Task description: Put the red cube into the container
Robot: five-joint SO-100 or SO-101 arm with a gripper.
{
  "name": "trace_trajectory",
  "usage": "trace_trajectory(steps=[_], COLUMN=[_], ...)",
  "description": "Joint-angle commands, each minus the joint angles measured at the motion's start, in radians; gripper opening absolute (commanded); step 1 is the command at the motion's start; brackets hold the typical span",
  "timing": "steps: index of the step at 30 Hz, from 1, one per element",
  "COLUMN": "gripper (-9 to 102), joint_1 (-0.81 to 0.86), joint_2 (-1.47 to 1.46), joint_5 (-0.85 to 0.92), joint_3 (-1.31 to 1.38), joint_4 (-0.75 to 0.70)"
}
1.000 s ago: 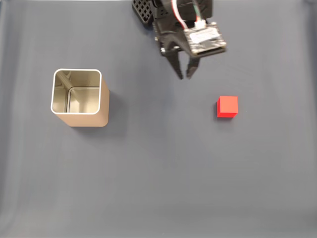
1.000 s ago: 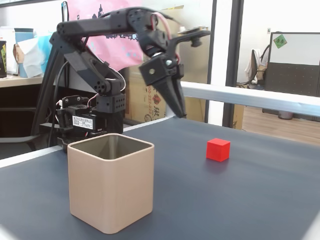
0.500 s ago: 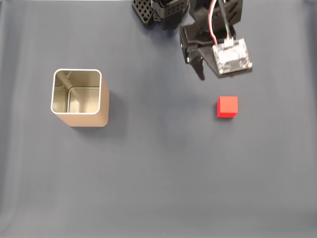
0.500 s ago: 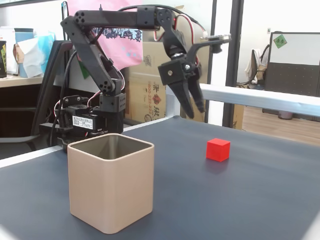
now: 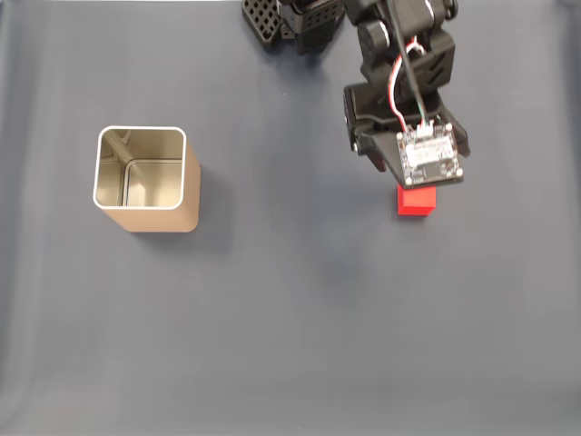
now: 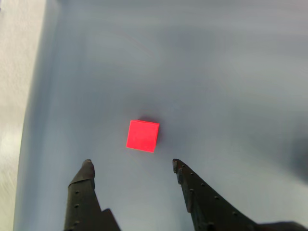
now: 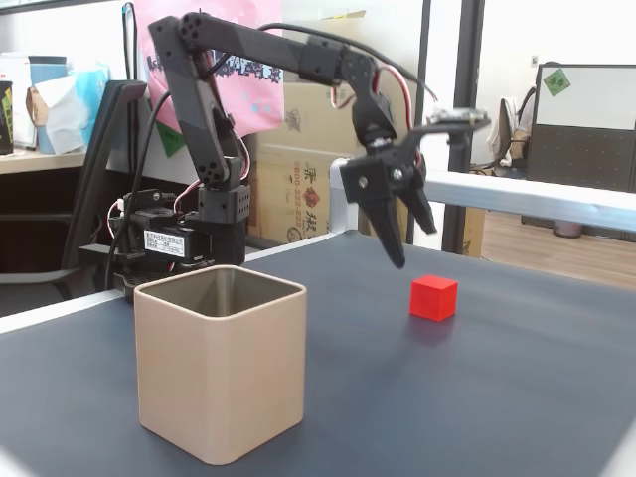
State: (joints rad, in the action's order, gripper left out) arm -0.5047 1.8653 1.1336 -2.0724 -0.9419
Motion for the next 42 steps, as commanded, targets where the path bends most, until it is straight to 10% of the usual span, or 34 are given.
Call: trace_trajectory(steps=[1, 42], gripper=[38, 36], joint_1=[-0.002, -0.044], joint_2=[-0.037, -0.319], joint_5=[-0.017, -0.057], joint_3=[0.089, 0.184], joint_4=[0.035, 0.075])
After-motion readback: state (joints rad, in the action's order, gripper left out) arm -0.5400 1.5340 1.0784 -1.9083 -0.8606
